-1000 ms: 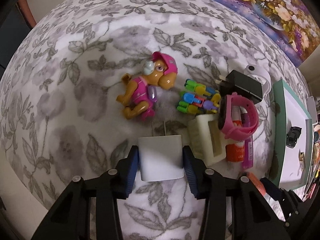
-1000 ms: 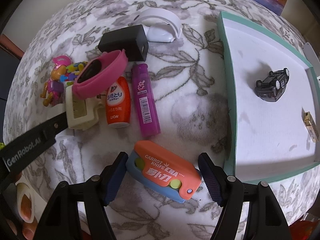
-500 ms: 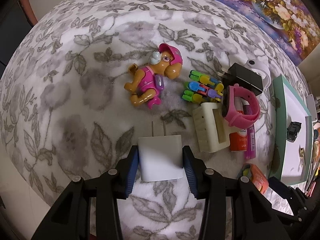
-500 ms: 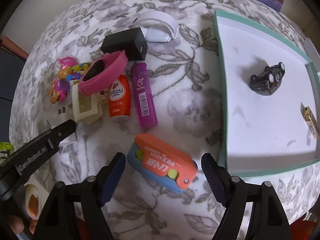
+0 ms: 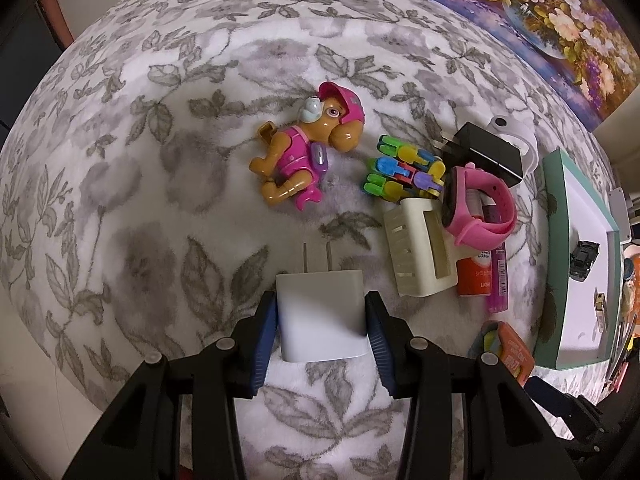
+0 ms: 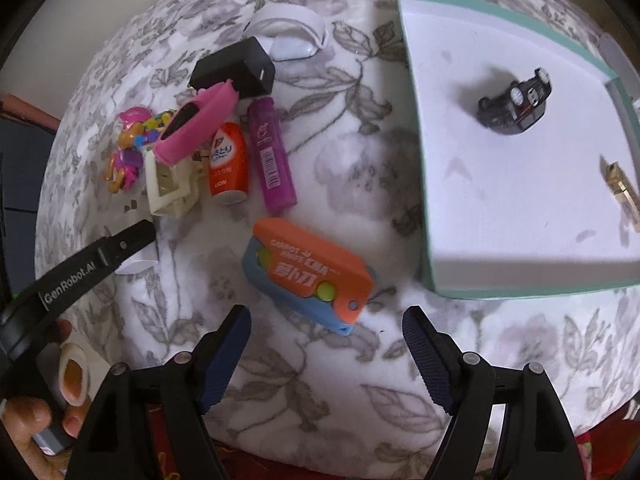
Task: Organize rigid objects
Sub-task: 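Lift the white charger with the left tool and the knife toy with the right tool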
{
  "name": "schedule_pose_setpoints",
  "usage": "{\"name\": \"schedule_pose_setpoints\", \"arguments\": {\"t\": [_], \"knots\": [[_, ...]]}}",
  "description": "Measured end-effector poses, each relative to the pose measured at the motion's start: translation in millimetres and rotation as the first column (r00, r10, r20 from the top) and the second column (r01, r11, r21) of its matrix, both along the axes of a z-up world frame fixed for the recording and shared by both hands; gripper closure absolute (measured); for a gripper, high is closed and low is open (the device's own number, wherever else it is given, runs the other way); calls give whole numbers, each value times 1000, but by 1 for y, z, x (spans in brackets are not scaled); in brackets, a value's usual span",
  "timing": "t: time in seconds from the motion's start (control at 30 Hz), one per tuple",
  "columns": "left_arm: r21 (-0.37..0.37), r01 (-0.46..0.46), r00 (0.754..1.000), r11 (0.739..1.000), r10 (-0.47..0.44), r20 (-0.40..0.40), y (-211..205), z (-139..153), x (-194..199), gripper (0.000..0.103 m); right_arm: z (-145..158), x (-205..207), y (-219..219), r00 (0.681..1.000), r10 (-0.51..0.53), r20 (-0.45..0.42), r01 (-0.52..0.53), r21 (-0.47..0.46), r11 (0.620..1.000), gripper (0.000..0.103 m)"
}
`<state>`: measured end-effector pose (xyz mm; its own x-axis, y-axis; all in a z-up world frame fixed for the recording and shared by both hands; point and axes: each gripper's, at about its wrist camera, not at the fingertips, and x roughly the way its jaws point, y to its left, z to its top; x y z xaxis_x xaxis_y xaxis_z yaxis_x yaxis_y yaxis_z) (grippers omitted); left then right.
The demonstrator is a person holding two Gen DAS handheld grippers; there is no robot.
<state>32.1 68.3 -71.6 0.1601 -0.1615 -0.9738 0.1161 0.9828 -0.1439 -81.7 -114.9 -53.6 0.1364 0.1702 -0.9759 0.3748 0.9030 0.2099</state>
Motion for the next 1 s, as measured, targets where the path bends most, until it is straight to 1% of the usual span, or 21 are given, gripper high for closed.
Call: {"name": "schedule_pose_setpoints", "arguments": {"t": [0.1, 0.17, 0.27, 0.4, 0.53, 0.63, 0.73, 0.9, 1.0], "knots": [[16, -8, 1000, 1000, 8, 5, 2, 2, -1, 57, -2, 2, -4, 999, -44, 5, 44, 30, 999, 21], [15, -12, 1000, 1000, 12, 4, 4, 3, -1, 57, -2, 5, -4, 998, -67, 6, 67, 28, 997, 19], [12, -18, 1000, 1000, 18, 2, 9, 3, -1, 57, -3, 9, -3, 995, -103, 9, 103, 24, 994, 19], [13, -21, 1000, 1000, 21, 4, 16, 3, 1, 57, -4, 16, 4, 991, -130, 16, 131, -26, 991, 19], [11, -20, 1000, 1000, 20, 5, 18, 3, 2, 57, -4, 21, 16, 992, -125, 18, 126, -79, 989, 19], [11, -20, 1000, 1000, 20, 6, 19, 4, 2, 57, -7, 22, 19, 992, -125, 12, 126, -94, 988, 19], [11, -19, 1000, 1000, 19, 8, 19, 4, 4, 57, -14, 32, 27, 992, -128, 4, 128, -113, 985, 19], [20, -20, 1000, 1000, 20, 10, 16, 3, 7, 57, -21, 41, 31, 995, -103, 2, 102, -159, 982, 20], [30, -19, 1000, 999, 18, 11, 11, 2, 8, 57, -27, 49, 41, 997, -83, -3, 81, -189, 979, 21]]}}
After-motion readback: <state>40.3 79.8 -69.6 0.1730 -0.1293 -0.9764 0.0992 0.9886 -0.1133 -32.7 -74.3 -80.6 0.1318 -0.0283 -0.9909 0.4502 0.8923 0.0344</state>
